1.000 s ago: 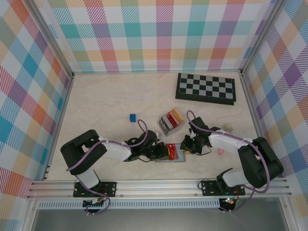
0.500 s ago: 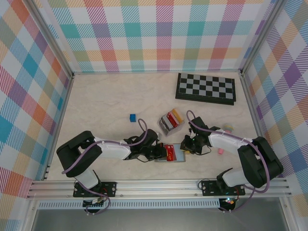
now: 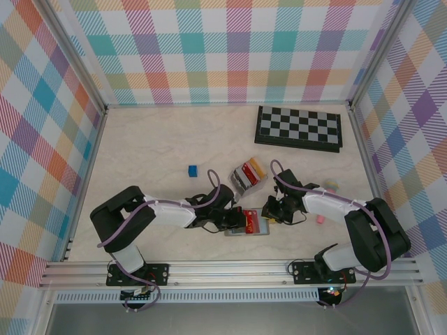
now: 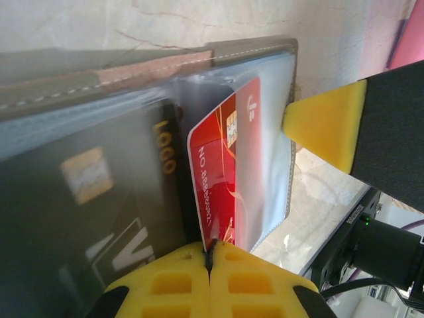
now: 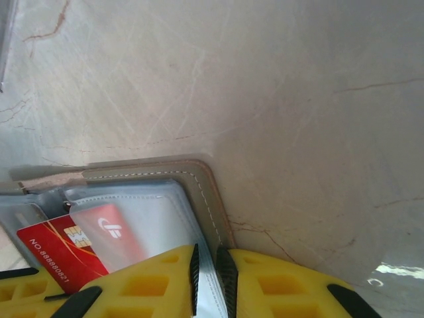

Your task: Put the credit cards into the card holder

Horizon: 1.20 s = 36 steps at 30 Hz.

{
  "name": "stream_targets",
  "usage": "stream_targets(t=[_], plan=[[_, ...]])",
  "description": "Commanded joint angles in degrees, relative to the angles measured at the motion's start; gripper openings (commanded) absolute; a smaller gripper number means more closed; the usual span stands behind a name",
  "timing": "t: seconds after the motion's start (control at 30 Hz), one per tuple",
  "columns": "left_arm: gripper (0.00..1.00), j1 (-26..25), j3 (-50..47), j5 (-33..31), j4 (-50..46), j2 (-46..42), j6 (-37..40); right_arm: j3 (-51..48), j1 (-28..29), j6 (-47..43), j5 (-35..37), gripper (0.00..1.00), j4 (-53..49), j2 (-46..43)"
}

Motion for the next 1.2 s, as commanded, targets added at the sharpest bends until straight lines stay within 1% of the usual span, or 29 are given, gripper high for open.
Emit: stream_targets(t=[0.0,0.1,0.27,0.43,0.63,0.83,1.17], plan=[[0.00,-0.5,1.5,1.6,-5.4,1.8,2.7,-2.4,1.2,-0.6,4.0,0.21,0.6,3.9],[0.00,-0.5,2.6,1.7,-6.3,2.1,3.2,-2.3,1.2,-0.6,3.9,0.21,0.4,3.9],[0.06,-0.5,6.0,2.0,-9.4,3.1,5.5,-2.4,1.2,-0.4,3.9,0.21,0.4,3.5],[0.10,-0.9,8.5,1.7,-12.1,4.1,7.1,-2.5,1.2,0.1,3.3,0.21,0.7,3.1],[0.17,-1.4,10.1,1.8,-12.9,5.3,7.6,-2.3,1.2,0.7,3.7,0.21,0.0,2.2],[0.18,-1.9,11.0,1.8,-12.7,5.5,7.2,-2.3,1.2,1.4,4.0,0.22,-0.6,1.4],[0.24,-2.7,13.5,4.8,-11.9,7.3,8.4,-2.3,1.2,1.9,4.3,0.22,-0.8,1.1]])
